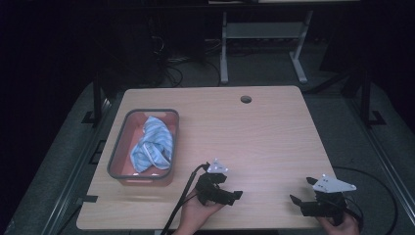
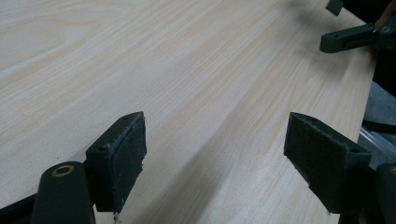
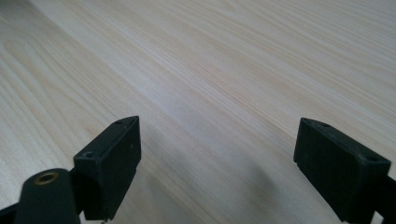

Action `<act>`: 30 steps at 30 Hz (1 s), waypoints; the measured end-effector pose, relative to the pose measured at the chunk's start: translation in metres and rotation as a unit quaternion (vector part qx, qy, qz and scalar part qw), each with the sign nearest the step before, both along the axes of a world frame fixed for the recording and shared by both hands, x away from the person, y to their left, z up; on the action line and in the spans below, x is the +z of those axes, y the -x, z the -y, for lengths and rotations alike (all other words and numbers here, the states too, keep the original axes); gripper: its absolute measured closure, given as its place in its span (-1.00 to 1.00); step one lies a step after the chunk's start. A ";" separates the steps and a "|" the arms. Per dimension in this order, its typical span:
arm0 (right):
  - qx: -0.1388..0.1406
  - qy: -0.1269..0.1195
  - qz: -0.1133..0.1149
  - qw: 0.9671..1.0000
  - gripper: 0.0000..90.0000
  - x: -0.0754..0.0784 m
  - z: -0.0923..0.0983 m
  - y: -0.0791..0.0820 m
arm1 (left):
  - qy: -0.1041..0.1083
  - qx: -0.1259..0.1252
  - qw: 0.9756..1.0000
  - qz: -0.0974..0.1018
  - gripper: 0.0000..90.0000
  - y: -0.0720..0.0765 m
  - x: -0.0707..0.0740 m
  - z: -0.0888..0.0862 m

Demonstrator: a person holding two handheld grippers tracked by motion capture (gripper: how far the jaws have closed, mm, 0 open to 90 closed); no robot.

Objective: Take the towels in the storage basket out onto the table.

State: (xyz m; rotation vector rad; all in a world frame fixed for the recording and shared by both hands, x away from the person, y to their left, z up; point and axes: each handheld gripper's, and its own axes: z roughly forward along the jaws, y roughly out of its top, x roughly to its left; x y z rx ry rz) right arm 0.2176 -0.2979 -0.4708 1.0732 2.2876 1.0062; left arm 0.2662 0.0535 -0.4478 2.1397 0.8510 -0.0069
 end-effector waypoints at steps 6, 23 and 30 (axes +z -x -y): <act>0.000 0.000 -0.003 1.000 -0.68 0.000 -0.001 -0.001 | -0.001 -0.006 1.000 0.000 -0.55 -0.002 0.005 0.001; 0.004 0.000 0.003 1.000 -0.68 0.003 -0.008 -0.002 | 0.013 0.002 1.000 -0.006 -0.59 -0.040 0.055 -0.021; 0.004 -0.001 0.002 1.000 -0.68 0.003 -0.008 -0.001 | 0.011 0.010 1.000 -0.005 -0.59 -0.050 0.066 -0.030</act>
